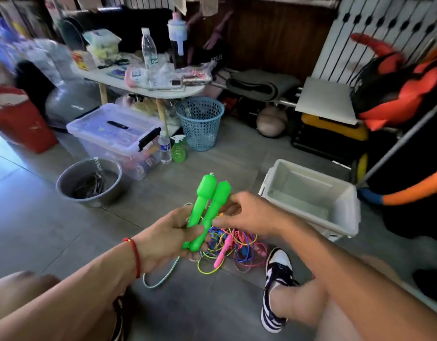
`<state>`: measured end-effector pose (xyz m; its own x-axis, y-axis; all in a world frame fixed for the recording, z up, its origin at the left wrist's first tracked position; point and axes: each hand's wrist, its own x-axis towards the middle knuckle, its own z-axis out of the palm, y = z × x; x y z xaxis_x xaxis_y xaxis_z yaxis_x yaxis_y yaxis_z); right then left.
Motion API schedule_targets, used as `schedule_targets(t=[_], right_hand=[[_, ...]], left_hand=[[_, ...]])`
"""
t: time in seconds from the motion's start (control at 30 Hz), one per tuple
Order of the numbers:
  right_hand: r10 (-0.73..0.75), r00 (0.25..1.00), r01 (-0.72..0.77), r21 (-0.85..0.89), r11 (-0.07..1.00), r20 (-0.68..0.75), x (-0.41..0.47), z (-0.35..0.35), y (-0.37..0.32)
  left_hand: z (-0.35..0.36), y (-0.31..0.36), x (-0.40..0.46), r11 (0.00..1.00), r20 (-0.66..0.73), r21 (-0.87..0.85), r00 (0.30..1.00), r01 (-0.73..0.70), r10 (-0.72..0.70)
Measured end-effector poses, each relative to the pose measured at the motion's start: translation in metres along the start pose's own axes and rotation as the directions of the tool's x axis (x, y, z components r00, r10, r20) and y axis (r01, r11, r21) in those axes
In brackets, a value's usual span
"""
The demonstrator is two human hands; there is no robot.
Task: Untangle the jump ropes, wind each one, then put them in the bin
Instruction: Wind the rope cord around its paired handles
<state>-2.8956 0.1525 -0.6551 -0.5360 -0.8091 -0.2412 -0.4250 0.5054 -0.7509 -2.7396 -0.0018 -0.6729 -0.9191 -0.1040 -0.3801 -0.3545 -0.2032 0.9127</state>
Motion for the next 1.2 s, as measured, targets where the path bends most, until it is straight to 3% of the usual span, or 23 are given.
schedule_targets(t=[0.07,0.13,0.17,0.23,0.33,0.43,0.6,0.8,1.03,1.2], right_hand=[[-0.079,0.967,0.026,-0.214,0.976,-0.243,-0.002,-0.022,0.005],[-0.191,0.867,0.188,-0.054,0.981,-0.46,-0.004,-0.033,0.008],[-0.219,0.865,0.292,0.099,0.951,-0.451,-0.004,-0.035,0.005],[-0.299,0.915,0.381,0.331,0.863,-0.272,0.003,-0.03,-0.001],[-0.35,0.928,0.372,0.266,0.889,-0.129,0.018,-0.015,-0.007],[-0.331,0.925,0.359,0.146,0.922,-0.184,0.029,-0.009,-0.01],[-0.256,0.892,0.307,0.085,0.948,-0.371,0.041,-0.016,-0.005],[-0.24,0.87,0.253,-0.029,0.967,-0.431,0.044,-0.01,-0.008],[-0.217,0.883,0.242,0.008,0.97,-0.416,0.041,-0.01,-0.009],[-0.155,0.92,0.242,0.208,0.948,-0.36,0.04,-0.014,-0.009]], left_hand=[[-0.004,0.003,-0.002,0.999,0.032,-0.031,0.999,0.009,-0.008],[-0.009,0.005,-0.004,0.998,0.105,-0.062,0.994,0.019,-0.013],[-0.01,0.005,-0.005,0.998,0.155,-0.06,0.988,0.02,-0.011],[-0.01,0.003,-0.004,0.999,0.258,-0.04,0.966,0.014,-0.003],[-0.007,0.002,0.001,0.999,0.38,-0.036,0.925,-0.012,0.025],[-0.006,0.0,0.005,1.0,0.351,-0.007,0.936,-0.03,0.031],[0.0,-0.004,0.013,0.995,0.17,-0.011,0.981,-0.096,0.096],[0.001,-0.004,0.011,0.999,0.144,0.024,0.989,-0.036,0.032],[0.001,-0.003,0.007,0.999,0.146,0.036,0.989,0.007,-0.012],[-0.002,-0.001,0.008,1.0,0.167,0.004,0.986,0.005,-0.006]])
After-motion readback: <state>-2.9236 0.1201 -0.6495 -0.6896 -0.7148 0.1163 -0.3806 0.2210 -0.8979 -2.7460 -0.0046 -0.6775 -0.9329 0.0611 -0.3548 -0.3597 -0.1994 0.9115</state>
